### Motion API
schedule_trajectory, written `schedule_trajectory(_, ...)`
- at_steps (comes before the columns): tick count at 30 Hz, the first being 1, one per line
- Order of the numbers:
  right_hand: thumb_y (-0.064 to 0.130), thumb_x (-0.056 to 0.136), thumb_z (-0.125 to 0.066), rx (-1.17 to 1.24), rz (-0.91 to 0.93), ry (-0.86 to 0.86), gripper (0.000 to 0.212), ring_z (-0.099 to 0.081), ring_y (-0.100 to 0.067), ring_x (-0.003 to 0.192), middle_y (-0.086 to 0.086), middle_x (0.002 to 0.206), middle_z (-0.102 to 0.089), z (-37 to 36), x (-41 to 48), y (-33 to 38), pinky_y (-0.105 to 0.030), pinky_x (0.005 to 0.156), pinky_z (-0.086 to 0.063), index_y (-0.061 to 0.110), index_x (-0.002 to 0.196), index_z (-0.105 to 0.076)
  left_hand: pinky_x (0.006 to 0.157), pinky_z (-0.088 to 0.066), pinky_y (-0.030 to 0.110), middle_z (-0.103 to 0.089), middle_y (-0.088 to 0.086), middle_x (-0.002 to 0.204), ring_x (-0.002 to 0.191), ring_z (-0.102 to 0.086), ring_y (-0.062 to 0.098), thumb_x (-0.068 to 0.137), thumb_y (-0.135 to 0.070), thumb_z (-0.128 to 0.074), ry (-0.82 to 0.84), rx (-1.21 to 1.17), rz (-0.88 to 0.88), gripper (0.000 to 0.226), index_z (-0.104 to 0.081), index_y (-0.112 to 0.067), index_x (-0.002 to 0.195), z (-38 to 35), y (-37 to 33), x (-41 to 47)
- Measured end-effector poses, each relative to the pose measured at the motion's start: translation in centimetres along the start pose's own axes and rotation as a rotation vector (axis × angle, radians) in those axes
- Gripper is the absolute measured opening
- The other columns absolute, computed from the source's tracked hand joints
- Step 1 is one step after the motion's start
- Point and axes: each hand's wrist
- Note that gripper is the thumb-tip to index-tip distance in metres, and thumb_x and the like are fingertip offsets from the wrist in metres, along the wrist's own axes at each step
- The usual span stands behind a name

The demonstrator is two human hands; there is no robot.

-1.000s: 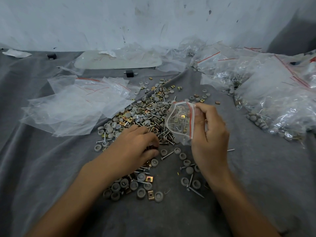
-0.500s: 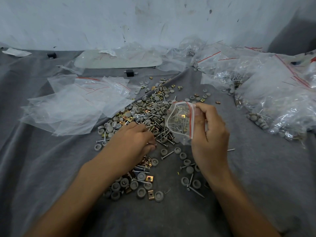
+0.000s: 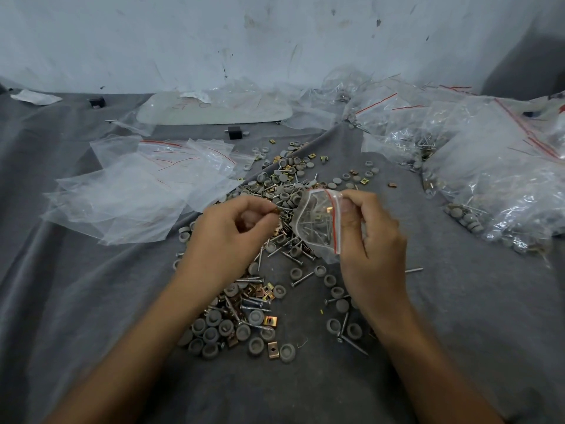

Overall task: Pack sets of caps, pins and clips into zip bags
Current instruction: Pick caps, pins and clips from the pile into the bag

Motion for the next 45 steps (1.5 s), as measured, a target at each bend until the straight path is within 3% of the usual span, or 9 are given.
schedule_trajectory(5, 0.020, 0.104, -0.051, -0.046, 0.054, 0.057, 0.018, -0.057, -0.008, 0.085, 0.006, 0.094, -0.068, -0.1, -0.2, 0.5, -0.046, 0.080, -0.050, 0.015, 0.109, -0.068, 0.060, -0.048, 0.015, -0.072, -0.008, 0.077, 0.068, -0.061, 0.004, 0.087, -0.020, -0.078, 0.028, -0.264, -0.013, 0.011, -0.074, -0.028, 0.094, -1.3, -0.8, -0.8)
schedule_trajectory(13, 0.021, 0.105, -0.050, -0.044, 0.051, 0.053, 0.019, -0.054, -0.003, 0.086, 0.013, 0.094, -0.065, -0.1, -0.1, 0.3, -0.043, 0.083, -0.049, 0.018, 0.109, -0.068, 0.058, -0.045, 0.018, -0.070, -0.015, 0.088, 0.063, -0.057, 0.005, 0.092, -0.039, -0.070, 0.109, -0.002, -0.141, 0.018, -0.075, -0.039, 0.109, -1.3, -0.8, -1.1)
schedule_trajectory(17, 0.021, 0.105, -0.050, -0.049, 0.050, 0.013, 0.018, -0.055, -0.004, 0.084, 0.016, 0.093, -0.061, -0.1, -0.1, 0.0, -0.042, 0.081, -0.049, 0.017, 0.110, -0.067, 0.055, -0.046, 0.031, -0.064, -0.015, 0.071, 0.060, -0.055, 0.010, 0.093, -0.034, -0.070, 0.174, 0.048, -0.093, 0.004, -0.072, -0.032, 0.096, 0.3, -1.1, -0.4)
schedule_trajectory(21, 0.021, 0.105, -0.050, -0.045, 0.056, -0.004, 0.017, -0.055, -0.004, 0.084, 0.017, 0.092, -0.059, -0.2, -0.1, -0.1, -0.041, 0.080, -0.048, 0.016, 0.109, -0.066, 0.054, -0.039, 0.015, -0.068, -0.022, 0.079, 0.060, -0.058, 0.001, 0.091, -0.038, -0.071, 0.616, 0.352, -0.015, 0.004, -0.070, -0.035, 0.090, 2.5, -1.2, 0.2)
schedule_trajectory(24, 0.021, 0.105, -0.050, -0.050, 0.068, 0.000, 0.016, -0.055, -0.005, 0.083, 0.017, 0.092, -0.059, -0.3, -0.1, -0.1, -0.039, 0.080, -0.048, 0.018, 0.109, -0.065, 0.055, -0.040, 0.012, -0.066, -0.030, 0.083, 0.070, -0.061, -0.007, 0.080, -0.058, -0.075, 0.836, 0.506, 0.086, 0.024, -0.067, -0.038, 0.091, 2.6, -1.4, -0.6)
schedule_trajectory(27, 0.021, 0.106, -0.049, -0.055, 0.075, -0.005, 0.016, -0.052, -0.001, 0.082, 0.019, 0.091, -0.057, -0.4, -0.1, -0.2, -0.032, 0.081, -0.044, 0.019, 0.109, -0.065, 0.063, -0.043, 0.020, -0.062, -0.020, 0.088, 0.079, -0.057, -0.002, 0.069, -0.071, -0.075, 0.773, 0.745, 0.054, 0.042, -0.056, -0.041, 0.092, 2.0, -1.3, -1.1)
schedule_trajectory(32, 0.023, 0.106, -0.049, -0.046, 0.075, 0.005, 0.015, -0.052, 0.001, 0.081, 0.019, 0.090, -0.058, -0.4, -0.1, -0.3, -0.030, 0.080, -0.043, 0.021, 0.110, -0.064, 0.072, -0.045, 0.027, -0.054, -0.017, 0.093, 0.091, -0.056, 0.008, 0.088, -0.044, -0.067, 0.587, 0.828, -0.059, 0.015, -0.058, -0.036, 0.097, 1.5, -1.0, -0.5)
schedule_trajectory(36, 0.020, 0.105, -0.051, -0.046, 0.069, 0.004, 0.015, -0.053, -0.002, 0.080, 0.018, 0.090, -0.058, -0.4, -0.1, -0.2, -0.034, 0.080, -0.044, 0.019, 0.108, -0.065, 0.082, -0.050, 0.034, -0.055, -0.012, 0.103, 0.101, -0.058, 0.015, 0.094, -0.038, -0.059, 0.527, 0.865, -0.126, 0.019, -0.063, -0.033, 0.111, 0.9, -0.6, -0.5)
schedule_trajectory(45, 0.021, 0.106, -0.050, -0.053, 0.051, 0.011, 0.017, -0.052, 0.000, 0.082, 0.018, 0.092, -0.059, -0.3, -0.1, -0.2, -0.035, 0.080, -0.045, 0.018, 0.110, -0.066, 0.072, -0.035, 0.024, -0.048, -0.021, 0.095, 0.090, -0.049, 0.004, 0.091, -0.045, -0.068, 0.531, 0.767, -0.113, 0.017, -0.061, -0.039, 0.104, 1.3, 0.3, -0.2)
Point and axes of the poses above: each hand's wrist, its own x-axis towards the middle knuckle, its own z-axis out of the back of the hand, y = z × x
